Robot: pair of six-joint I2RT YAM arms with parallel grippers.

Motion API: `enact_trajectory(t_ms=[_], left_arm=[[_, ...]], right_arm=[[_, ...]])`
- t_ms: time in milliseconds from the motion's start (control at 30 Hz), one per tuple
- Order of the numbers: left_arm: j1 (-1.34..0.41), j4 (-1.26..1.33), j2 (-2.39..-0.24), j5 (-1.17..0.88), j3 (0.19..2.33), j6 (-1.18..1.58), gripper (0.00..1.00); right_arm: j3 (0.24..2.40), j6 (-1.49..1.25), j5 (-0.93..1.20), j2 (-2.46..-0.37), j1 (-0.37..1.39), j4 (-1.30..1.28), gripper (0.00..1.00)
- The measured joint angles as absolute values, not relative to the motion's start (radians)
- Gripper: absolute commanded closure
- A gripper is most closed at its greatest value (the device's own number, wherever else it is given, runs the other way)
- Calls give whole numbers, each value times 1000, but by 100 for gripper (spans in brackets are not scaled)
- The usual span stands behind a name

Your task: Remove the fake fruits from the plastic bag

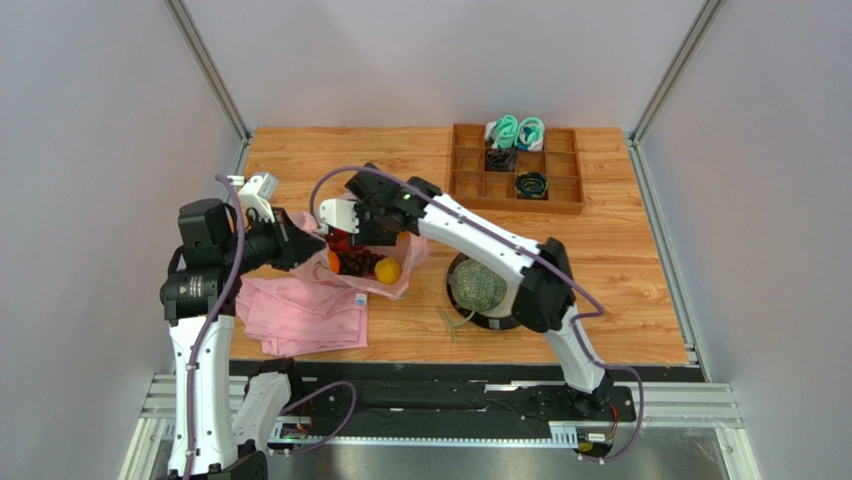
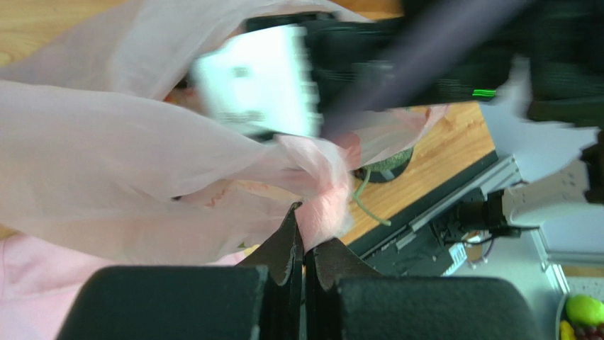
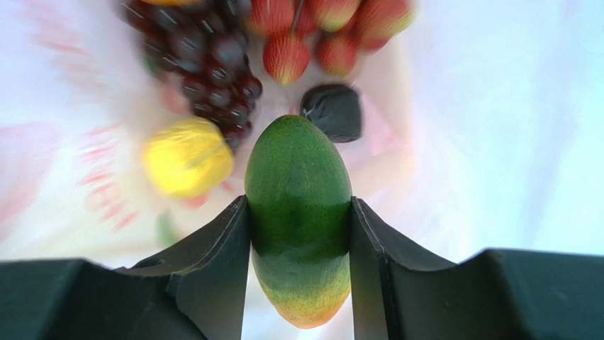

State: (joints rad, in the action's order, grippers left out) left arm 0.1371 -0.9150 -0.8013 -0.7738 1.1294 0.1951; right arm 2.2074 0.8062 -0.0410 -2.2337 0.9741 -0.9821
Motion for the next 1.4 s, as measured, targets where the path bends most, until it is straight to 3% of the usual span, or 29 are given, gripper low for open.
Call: enact_trajectory(t_ms=[233,467,633,833,1033,1233,1400], left_arm=[[131,-782,-815,-751,1084,266,100],[126,-701,-836,-724,1074,299,100],[126,-687,-843,-723,1074,311,100],[126,-677,-843,-723,1073,321,100],[126,-677,-846,-723,1073,327,100],[126,-689,-872,-723,1075,312,100],[126,-721,-913,-720,1089,259,100]], right_arm=[[2105,694,244,-1902,970,-952,100],[2168,399,446,-1795,942,-880,100],[2118,300,345,-1681,818,-816,100],[1738,303,162,-1478,553,-817,100],[1374,319,100,-1514,433,-858,100],[1287,345,105,-1568,400,-870,100],[1283,371,109,-1613,400,-871,88]])
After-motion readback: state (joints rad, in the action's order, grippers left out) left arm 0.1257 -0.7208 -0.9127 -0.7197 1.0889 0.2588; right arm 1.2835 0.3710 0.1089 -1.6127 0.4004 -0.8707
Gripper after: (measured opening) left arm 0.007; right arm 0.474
